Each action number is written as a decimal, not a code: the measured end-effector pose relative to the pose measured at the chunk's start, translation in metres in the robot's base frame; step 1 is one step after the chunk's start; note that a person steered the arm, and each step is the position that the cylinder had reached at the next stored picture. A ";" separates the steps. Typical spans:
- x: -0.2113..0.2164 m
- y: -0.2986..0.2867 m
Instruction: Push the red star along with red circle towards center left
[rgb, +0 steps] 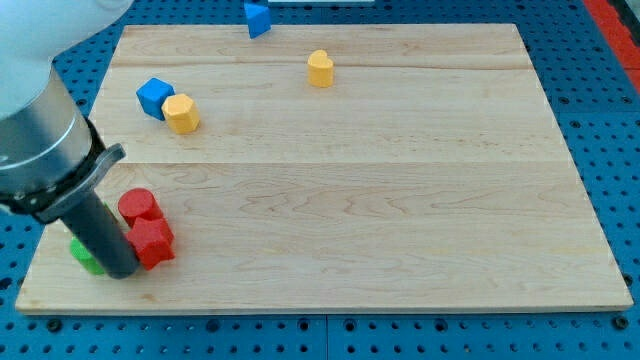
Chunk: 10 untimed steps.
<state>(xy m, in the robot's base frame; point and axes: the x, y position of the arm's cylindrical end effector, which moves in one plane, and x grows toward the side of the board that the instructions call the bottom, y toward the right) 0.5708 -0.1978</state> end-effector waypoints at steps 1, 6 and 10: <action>-0.015 0.000; -0.027 0.012; -0.097 -0.043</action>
<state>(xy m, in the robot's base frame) 0.4741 -0.2409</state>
